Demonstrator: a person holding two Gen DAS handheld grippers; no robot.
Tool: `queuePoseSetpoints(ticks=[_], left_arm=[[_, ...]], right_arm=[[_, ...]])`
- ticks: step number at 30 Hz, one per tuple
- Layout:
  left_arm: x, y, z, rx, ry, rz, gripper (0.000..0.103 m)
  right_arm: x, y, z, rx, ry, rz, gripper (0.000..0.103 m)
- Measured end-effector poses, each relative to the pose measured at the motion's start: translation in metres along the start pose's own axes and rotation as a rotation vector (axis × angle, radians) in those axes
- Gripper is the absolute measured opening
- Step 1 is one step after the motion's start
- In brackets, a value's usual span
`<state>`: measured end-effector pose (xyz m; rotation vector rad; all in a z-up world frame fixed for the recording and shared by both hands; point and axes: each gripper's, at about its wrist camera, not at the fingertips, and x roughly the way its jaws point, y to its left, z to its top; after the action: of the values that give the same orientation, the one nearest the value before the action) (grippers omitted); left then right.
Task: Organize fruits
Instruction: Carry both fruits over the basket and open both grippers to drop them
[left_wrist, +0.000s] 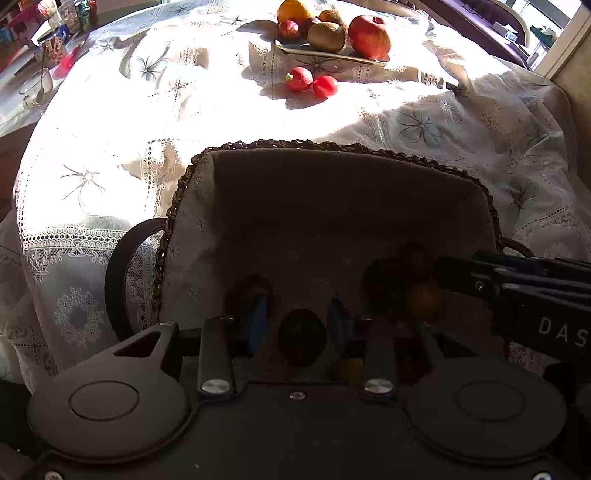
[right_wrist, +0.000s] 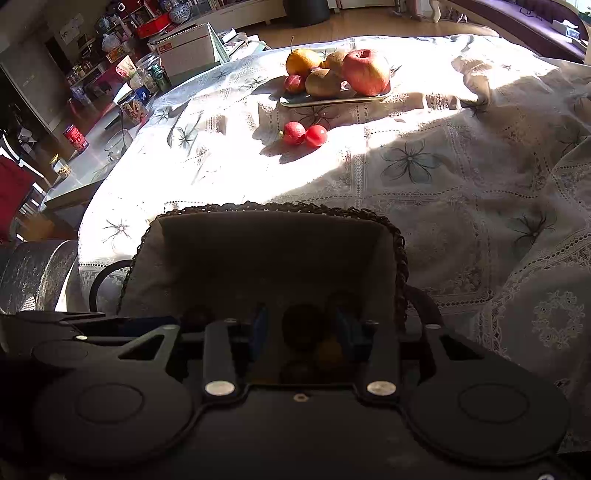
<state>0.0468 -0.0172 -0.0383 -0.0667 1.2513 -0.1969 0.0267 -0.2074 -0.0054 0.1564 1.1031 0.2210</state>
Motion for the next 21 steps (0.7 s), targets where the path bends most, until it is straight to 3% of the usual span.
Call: queuePoseSetpoints(ticks=[7,12,18,21], left_arm=[[0.005,-0.004,0.011,-0.018,0.119,0.009,0.045],[0.001,-0.014,0.017,-0.033,0.163,-0.004,0.044],[-0.015,-0.027,0.027,-0.101,0.141,0.065,0.042],[-0.036,-0.051,0.032,0.023,0.055,0.124,0.041]], right_arm=[[-0.004,-0.004,0.001,0.017,-0.009,-0.002,0.042],[-0.007,-0.006,0.003,0.024,-0.012,0.009,0.042],[-0.014,-0.007,0.012,0.016,-0.008,-0.025,0.042],[-0.017,-0.006,0.015,0.009,-0.007,-0.071,0.042]])
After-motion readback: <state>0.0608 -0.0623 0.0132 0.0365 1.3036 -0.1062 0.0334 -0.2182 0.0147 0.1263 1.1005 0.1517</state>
